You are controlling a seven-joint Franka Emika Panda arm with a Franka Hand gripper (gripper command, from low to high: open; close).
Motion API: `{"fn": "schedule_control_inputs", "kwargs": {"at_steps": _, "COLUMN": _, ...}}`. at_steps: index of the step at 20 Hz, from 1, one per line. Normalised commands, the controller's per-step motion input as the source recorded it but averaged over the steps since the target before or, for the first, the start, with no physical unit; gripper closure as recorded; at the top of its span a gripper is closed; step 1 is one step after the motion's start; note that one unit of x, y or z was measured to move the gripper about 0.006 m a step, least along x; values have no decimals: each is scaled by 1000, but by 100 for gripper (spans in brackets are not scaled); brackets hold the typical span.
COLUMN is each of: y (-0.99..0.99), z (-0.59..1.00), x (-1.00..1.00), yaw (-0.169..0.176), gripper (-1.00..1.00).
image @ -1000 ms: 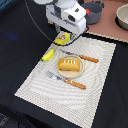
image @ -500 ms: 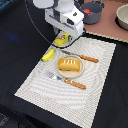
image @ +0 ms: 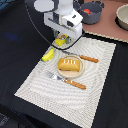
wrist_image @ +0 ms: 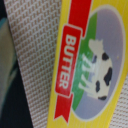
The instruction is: Interact with the objects in diverse but meaningful ways.
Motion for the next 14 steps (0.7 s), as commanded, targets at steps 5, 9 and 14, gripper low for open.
{"fn": "schedule_control_inputs", "kwargs": {"at_steps": 5, "y": 0, "z": 84, "x": 3, "yaw": 47, "gripper": 100}}
{"fn": "schedule_control_inputs", "kwargs": {"at_steps": 9, "y": -23, "z": 964, "x": 31, "yaw": 1, "gripper": 100}}
{"fn": "schedule_control_inputs", "kwargs": {"at_steps": 14, "y": -282, "z": 1000, "x": 0, "yaw": 0, "gripper": 100}}
